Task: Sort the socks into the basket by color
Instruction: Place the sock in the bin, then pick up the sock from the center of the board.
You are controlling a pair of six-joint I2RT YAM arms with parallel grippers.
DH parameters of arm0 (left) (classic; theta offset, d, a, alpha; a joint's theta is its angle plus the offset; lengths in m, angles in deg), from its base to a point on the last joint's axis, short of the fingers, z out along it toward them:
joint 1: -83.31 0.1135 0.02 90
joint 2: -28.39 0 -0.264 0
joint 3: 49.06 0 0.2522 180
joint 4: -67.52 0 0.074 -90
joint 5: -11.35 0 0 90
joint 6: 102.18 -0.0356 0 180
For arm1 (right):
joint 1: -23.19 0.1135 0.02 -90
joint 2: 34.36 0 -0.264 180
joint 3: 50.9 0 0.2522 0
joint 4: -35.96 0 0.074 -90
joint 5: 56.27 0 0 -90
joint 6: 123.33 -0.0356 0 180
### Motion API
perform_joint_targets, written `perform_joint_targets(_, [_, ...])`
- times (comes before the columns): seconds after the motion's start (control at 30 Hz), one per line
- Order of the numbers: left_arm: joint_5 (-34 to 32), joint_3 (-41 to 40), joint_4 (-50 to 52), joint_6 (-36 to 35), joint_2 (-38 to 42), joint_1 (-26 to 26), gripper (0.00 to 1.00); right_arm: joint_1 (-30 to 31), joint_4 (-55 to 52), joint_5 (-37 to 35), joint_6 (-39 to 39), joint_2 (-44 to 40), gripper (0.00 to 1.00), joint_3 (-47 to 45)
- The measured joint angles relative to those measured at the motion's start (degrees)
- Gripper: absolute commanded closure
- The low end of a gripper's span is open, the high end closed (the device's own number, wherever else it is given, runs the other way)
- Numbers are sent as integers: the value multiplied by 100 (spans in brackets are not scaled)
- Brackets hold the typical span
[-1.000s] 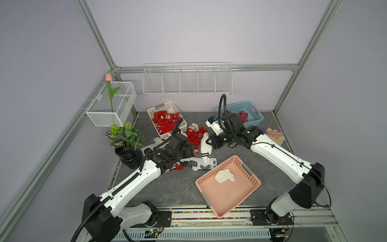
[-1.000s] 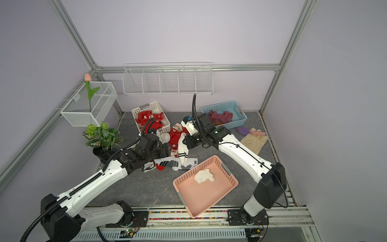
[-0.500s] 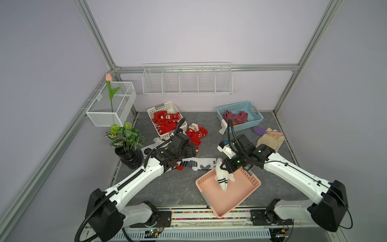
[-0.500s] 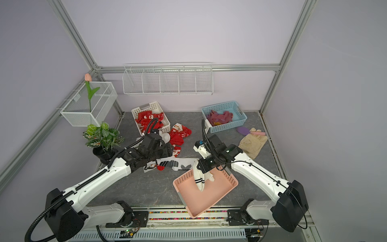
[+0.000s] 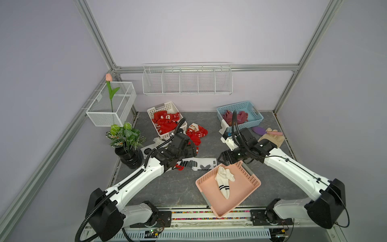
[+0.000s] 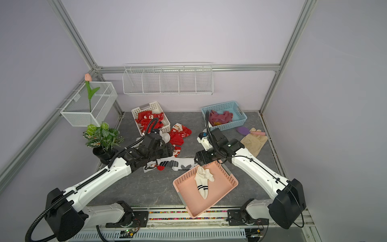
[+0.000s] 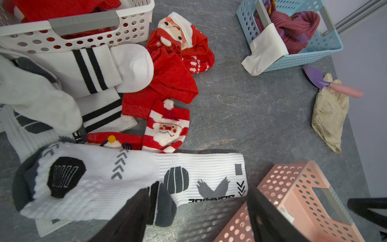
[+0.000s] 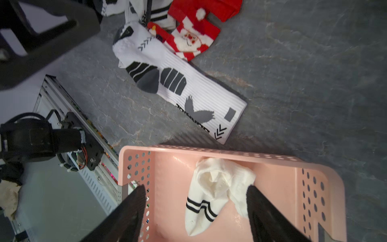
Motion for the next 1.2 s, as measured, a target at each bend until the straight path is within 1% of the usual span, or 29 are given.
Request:
perform_joint_targets(0.07, [11,13,0,-7,-2,0,31,-111,42,-101,-101,229,23,247])
perform_joint_targets(0.27, [66,87,-39,-20,-2,0,31,-472,146,-605,-411,1342,27,1233])
perform_joint_targets(0.57, [168,133,-46,-42,0,0,31,-737,269,-1517,-678,3034,26,2669])
perform_joint_targets(0.8, [258,184,-55,-74,28,0,31,-903,313,-2026,-977,3947,26,3084])
perform_joint_targets(0.97, [319,245,-79,-131,57,0,30,-1003,404,-2264,-1187,4391,27,3329])
perform_joint_targets(1.07, [319,247,-81,-155,72,0,30,-1056,483,-2354,-1298,4559,28,3512])
perform_joint_targets(1.2, [317,256,-79,-195,72,0,30,-1097,662,-2452,-1464,4756,33,3753])
